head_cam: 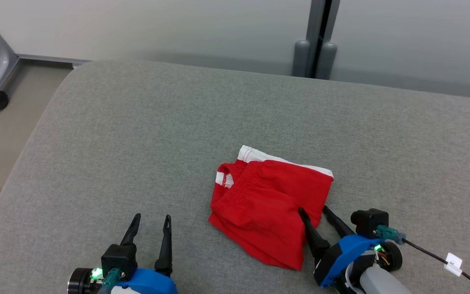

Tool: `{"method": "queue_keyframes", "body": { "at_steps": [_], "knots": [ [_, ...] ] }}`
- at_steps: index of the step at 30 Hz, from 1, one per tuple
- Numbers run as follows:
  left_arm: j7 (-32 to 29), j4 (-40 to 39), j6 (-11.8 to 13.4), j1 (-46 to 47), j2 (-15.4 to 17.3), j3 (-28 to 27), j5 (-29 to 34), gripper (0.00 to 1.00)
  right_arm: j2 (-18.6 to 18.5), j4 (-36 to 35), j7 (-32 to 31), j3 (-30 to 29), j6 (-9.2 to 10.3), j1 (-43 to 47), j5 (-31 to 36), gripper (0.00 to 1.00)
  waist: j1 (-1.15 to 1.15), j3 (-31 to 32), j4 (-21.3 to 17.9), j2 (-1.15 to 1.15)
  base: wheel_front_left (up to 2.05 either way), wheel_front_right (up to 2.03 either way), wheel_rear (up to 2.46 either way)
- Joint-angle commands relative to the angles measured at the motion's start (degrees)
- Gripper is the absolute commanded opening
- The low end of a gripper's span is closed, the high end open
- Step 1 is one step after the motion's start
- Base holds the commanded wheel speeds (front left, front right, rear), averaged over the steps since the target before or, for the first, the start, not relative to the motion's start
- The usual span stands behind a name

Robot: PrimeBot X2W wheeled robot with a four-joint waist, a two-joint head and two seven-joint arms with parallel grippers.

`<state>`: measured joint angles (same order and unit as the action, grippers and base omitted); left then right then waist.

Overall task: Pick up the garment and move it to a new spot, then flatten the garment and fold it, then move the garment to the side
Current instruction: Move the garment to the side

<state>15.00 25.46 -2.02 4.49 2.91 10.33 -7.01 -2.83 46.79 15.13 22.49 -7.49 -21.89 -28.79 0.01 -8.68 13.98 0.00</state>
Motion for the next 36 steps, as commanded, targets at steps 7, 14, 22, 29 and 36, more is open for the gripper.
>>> {"method": "queue_keyframes", "body": {
  "at_steps": [7, 14, 22, 29, 36],
  "knots": [
    [0.24, -1.29, 0.4, 1.25, 0.0, 0.47, -1.0, 1.0, -0.15, 2.16, -0.07, 0.73, 0.0, -2.38, -1.84, 0.0, -0.01, -1.17, 0.27, 0.0, 0.0, 0.0, 0.0],
    [0.24, -1.81, -0.28, 1.24, 0.0, 0.35, -0.7, 1.0, -0.25, -0.45, 0.0, -3.34, 0.01, -1.6, 0.38, 0.0, -0.01, 0.14, -5.02, 0.0, 0.0, 0.0, 0.0],
    [0.25, -2.73, -0.62, 1.63, 0.01, 0.95, -0.47, 1.0, -0.17, -3.0, 0.01, -5.35, 0.01, 1.15, 0.85, 0.0, -0.01, 1.07, -16.15, 0.0, 0.0, 0.0, 0.0],
    [0.21, -2.55, -1.4, 3.11, 0.01, 1.04, 0.54, 1.0, -0.15, -6.16, 0.05, -4.01, 0.01, 2.95, -0.85, 0.0, -0.01, 0.08, -29.37, 0.0, 0.0, 0.0, 0.0],
    [0.21, -2.43, -2.07, 4.25, 0.01, 1.18, 1.35, 1.0, -0.16, -8.63, 0.05, -1.74, 0.0, 4.34, -2.27, 0.0, -0.01, -0.83, -40.07, 0.0, 0.0, 0.0, 0.0]
  ]
}}
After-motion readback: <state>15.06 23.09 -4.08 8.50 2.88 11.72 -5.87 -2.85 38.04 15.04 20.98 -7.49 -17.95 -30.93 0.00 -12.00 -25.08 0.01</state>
